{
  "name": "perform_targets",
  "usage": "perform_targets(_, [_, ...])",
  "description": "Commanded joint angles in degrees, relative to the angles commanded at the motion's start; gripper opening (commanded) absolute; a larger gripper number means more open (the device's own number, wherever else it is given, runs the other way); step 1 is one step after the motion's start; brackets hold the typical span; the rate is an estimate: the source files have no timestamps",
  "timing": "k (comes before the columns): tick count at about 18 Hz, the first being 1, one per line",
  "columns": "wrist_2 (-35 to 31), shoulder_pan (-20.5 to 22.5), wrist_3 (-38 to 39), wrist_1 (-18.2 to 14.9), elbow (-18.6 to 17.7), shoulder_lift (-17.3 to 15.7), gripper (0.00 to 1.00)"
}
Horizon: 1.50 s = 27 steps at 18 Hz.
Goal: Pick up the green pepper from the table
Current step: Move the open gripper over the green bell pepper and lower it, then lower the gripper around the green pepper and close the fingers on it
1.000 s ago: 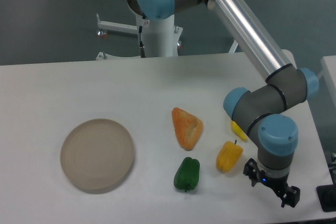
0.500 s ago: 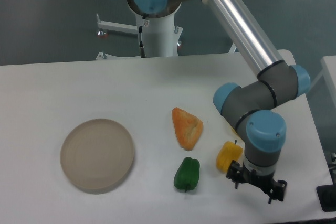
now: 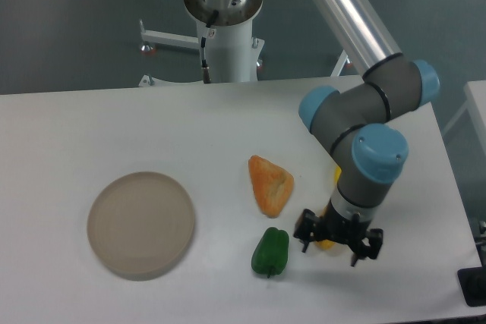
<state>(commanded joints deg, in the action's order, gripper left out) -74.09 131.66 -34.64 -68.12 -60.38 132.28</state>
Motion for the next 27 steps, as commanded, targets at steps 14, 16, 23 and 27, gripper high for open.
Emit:
perform_targets(14, [-0.26,-2.03,-0.6,4.22,-4.39,0.0,1.0])
perform_targets(16, [-0.26,-2.03,-1.04,4.13,-4.75,-0.09,1.0])
perform_targets(23, [-0.35,-2.64,-1.04,4.22,-6.51,-0.88,1.0])
perform_targets(27, [-0.44,-3.17,-1.04,4.48,-7.65,-0.62,1.0])
